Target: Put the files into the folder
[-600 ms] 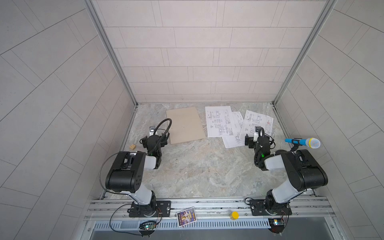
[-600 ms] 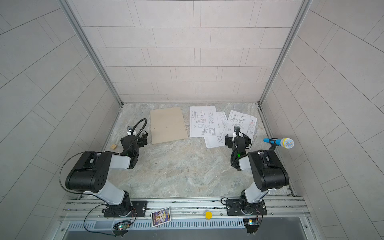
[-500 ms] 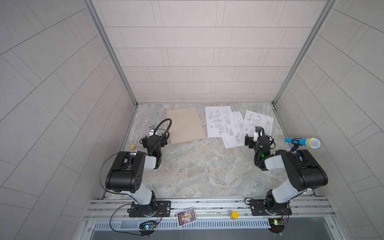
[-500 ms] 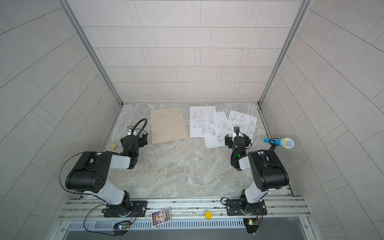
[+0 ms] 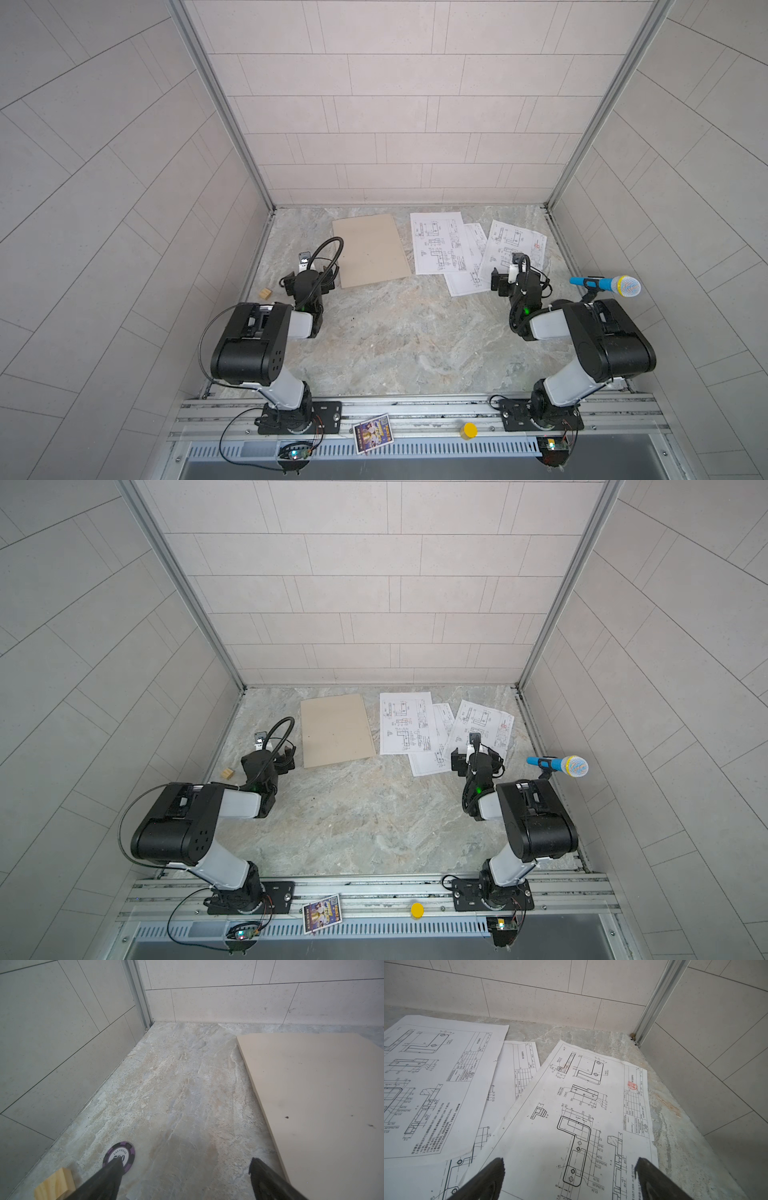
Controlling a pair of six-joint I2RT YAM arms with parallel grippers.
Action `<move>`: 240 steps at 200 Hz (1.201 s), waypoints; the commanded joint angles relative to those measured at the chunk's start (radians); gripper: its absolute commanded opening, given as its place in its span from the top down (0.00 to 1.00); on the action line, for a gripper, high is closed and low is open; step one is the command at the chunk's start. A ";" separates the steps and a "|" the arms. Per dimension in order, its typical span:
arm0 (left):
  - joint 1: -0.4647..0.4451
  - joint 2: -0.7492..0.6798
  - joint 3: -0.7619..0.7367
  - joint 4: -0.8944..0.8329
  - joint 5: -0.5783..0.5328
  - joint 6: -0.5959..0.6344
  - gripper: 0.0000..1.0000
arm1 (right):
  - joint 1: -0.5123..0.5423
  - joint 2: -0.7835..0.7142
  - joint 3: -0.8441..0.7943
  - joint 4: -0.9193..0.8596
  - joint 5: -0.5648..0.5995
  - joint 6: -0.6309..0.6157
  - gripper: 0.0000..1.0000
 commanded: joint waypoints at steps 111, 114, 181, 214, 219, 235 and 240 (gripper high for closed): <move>0.013 -0.334 0.347 -0.946 -0.086 -0.335 0.00 | -0.005 -0.352 0.253 -0.662 -0.192 0.203 0.11; 0.013 -0.329 0.346 -0.952 -0.067 -0.346 0.00 | -0.004 -0.352 0.284 -0.669 -0.221 0.220 0.12; 0.013 -0.023 0.522 -1.041 0.320 -0.469 0.08 | 0.239 -0.091 0.534 -0.752 -0.437 0.419 0.20; 0.013 0.080 0.617 -1.100 0.433 -0.482 0.10 | 0.325 0.123 0.720 -0.800 -0.515 0.497 0.26; 0.012 0.084 0.614 -1.090 0.440 -0.489 0.10 | 0.330 0.154 0.736 -0.792 -0.535 0.509 0.27; 0.012 0.101 0.610 -1.057 0.450 -0.504 0.10 | 0.352 0.230 0.791 -0.781 -0.566 0.538 0.28; 0.012 0.109 0.612 -1.054 0.456 -0.507 0.10 | 0.358 0.253 0.807 -0.783 -0.573 0.541 0.28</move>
